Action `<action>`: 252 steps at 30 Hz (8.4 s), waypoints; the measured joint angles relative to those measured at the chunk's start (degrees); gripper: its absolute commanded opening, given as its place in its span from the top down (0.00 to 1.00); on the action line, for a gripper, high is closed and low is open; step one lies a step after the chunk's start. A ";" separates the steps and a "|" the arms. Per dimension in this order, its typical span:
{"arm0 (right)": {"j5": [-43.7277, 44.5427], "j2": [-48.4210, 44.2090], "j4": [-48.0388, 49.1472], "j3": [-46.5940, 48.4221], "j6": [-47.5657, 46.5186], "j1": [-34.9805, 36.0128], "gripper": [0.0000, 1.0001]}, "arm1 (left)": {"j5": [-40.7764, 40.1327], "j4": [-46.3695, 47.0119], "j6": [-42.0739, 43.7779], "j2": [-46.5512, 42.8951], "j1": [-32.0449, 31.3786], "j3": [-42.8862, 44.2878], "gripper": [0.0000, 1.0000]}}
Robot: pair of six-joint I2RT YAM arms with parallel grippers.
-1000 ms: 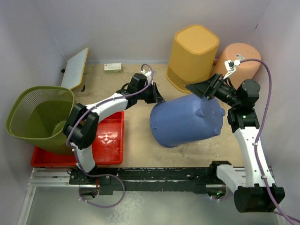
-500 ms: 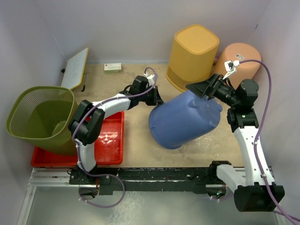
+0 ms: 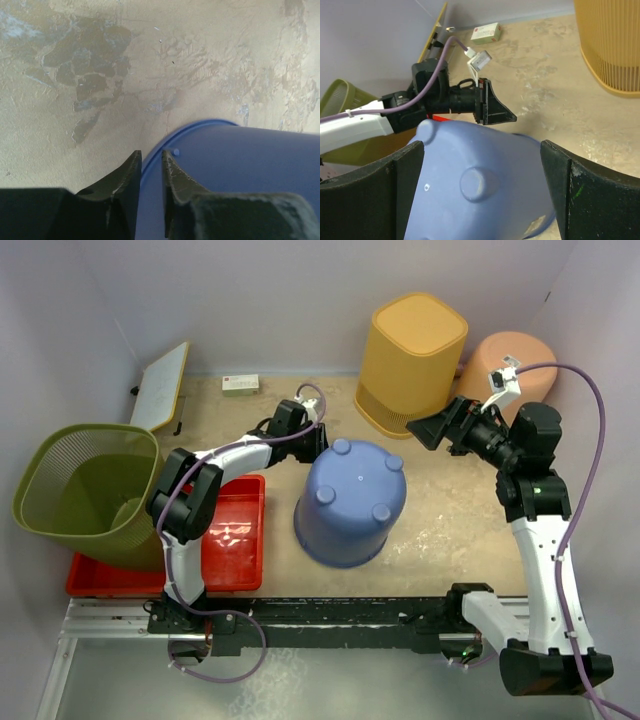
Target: Turn the large container upside down
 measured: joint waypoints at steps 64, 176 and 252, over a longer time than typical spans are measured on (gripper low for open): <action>50.34 8.17 -22.82 7.96 -14.88 26.18 0.00 | -4.92 -30.60 -1.05 -29.38 -9.11 -7.21 0.53; 31.87 23.34 -9.81 1.05 -3.23 24.33 0.00 | -67.41 -68.32 -0.20 -38.84 8.46 17.92 0.50; 65.61 0.81 -13.18 3.67 -10.93 24.30 0.00 | -7.34 -3.67 -17.11 -18.12 -5.46 7.32 0.46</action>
